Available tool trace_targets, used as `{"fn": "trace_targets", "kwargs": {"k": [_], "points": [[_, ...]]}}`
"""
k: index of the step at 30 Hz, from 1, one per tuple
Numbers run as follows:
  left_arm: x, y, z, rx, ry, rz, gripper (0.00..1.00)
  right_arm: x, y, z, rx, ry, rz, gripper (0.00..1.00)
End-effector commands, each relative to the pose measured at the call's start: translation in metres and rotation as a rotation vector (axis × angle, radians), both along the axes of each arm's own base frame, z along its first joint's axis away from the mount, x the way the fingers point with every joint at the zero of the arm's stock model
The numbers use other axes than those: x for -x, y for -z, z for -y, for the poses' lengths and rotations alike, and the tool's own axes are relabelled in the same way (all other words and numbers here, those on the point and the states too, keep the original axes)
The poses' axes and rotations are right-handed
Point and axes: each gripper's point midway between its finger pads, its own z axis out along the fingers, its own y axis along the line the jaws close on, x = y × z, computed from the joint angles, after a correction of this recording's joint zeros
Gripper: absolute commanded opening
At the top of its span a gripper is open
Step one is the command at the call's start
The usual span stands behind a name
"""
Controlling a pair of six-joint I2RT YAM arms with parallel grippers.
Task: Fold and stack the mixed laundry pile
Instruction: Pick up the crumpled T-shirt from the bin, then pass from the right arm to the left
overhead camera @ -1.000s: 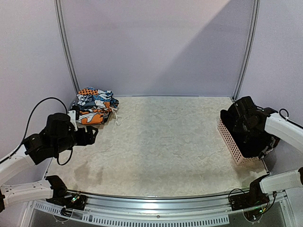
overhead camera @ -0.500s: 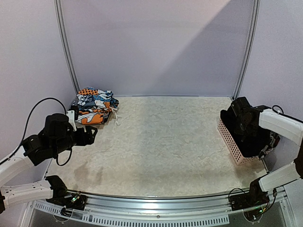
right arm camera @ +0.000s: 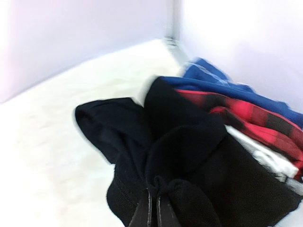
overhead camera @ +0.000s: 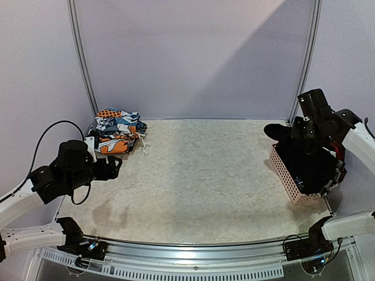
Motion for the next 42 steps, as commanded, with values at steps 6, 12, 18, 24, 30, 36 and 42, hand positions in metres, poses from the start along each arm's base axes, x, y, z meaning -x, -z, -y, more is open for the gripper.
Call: {"fn": "trace_targets", "kwargs": {"k": [6,12,18,24,30,36,42], "points": [[-0.004,-0.002,0.018,0.014,0.066,0.016,0.88,0.005,-0.097,-0.123,-0.3,-0.51,0.201,0.0],[-0.006,-0.006,0.03,0.035,0.116,0.018,0.88,0.025,-0.153,-0.201,-0.306,-0.738,0.258,0.0],[-0.002,-0.012,0.037,0.064,0.157,0.035,0.88,0.041,-0.2,-0.268,-0.283,-0.873,0.325,0.0],[0.009,-0.022,0.043,0.114,0.22,0.062,0.88,0.046,-0.224,-0.31,-0.263,-0.962,0.371,0.0],[0.013,-0.03,0.042,0.139,0.237,0.1,0.91,0.04,-0.225,-0.313,-0.231,-0.962,0.402,0.0],[0.012,-0.032,0.062,0.178,0.323,0.11,0.95,0.05,-0.218,-0.325,-0.236,-1.058,0.409,0.0],[0.012,-0.026,0.086,0.207,0.43,0.127,0.97,0.055,-0.208,-0.335,-0.233,-1.119,0.382,0.01]]}}
